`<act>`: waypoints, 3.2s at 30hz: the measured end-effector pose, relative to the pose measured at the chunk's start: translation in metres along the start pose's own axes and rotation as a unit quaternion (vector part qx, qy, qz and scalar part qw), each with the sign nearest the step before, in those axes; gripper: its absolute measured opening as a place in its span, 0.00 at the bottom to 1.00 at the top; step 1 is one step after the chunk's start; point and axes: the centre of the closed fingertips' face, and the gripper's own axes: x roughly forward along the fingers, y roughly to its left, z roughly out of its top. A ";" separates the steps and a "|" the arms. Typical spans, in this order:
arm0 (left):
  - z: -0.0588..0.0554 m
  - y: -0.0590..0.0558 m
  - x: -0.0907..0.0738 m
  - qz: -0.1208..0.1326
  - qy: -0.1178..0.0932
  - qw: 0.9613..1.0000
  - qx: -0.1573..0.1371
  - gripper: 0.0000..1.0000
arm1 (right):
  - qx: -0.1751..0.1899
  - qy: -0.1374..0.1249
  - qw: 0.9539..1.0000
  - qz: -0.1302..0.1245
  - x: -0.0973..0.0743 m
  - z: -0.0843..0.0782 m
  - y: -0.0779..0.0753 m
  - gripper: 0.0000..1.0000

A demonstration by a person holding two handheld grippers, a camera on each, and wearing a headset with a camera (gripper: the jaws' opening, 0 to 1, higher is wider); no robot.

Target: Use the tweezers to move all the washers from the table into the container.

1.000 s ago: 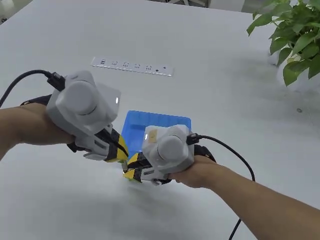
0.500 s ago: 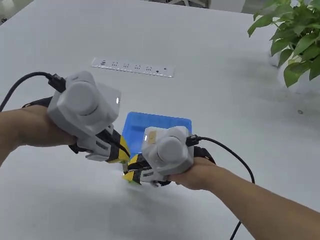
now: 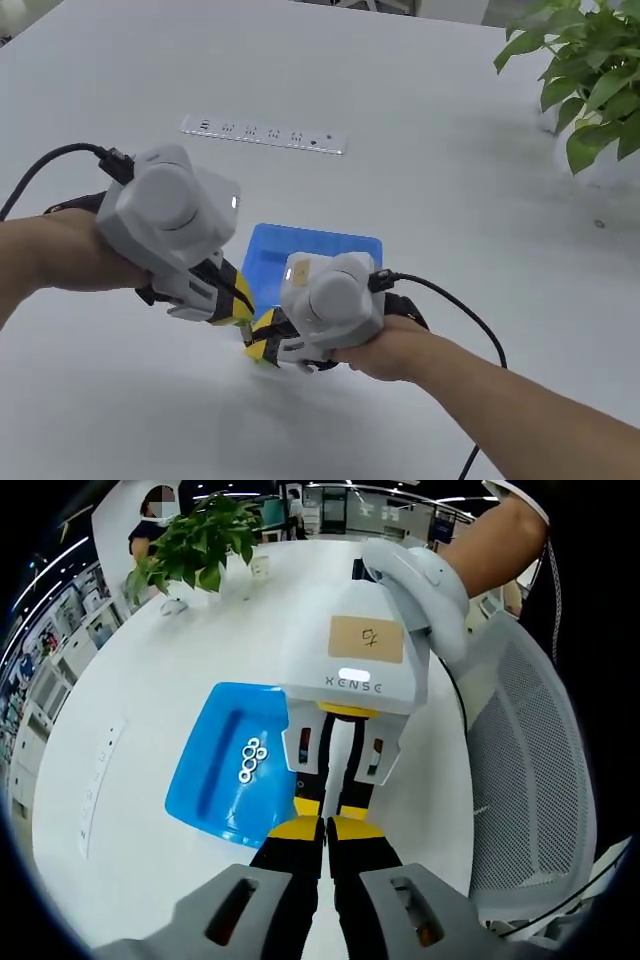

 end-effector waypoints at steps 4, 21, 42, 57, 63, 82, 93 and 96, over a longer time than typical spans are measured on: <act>0.001 -0.001 0.000 0.000 0.000 1.000 0.002 0.05 | 0.006 0.000 1.000 0.001 0.000 0.000 0.000 0.10; 0.007 -0.006 -0.004 -0.003 -0.006 1.000 0.013 0.05 | 0.011 -0.009 1.000 0.002 -0.006 0.003 0.005 0.09; 0.030 -0.008 -0.032 0.005 -0.027 0.999 0.028 0.05 | -0.001 -0.025 1.000 -0.013 -0.032 0.029 0.003 0.09; 0.053 -0.003 -0.052 0.018 -0.042 0.998 0.050 0.05 | -0.016 -0.034 0.999 -0.037 -0.057 0.047 -0.008 0.09; 0.063 0.002 -0.057 0.021 -0.049 0.997 0.060 0.05 | -0.018 -0.038 0.998 -0.049 -0.067 0.051 -0.016 0.09; 0.084 0.027 -0.053 0.027 -0.060 0.994 0.086 0.05 | -0.019 -0.039 0.996 -0.076 -0.084 0.047 -0.047 0.09; 0.083 0.044 -0.038 0.028 -0.060 0.994 0.085 0.05 | -0.012 -0.035 0.996 -0.076 -0.080 0.033 -0.064 0.09; 0.082 0.048 -0.033 0.026 -0.062 0.994 0.082 0.05 | -0.011 -0.032 0.997 -0.074 -0.077 0.028 -0.068 0.09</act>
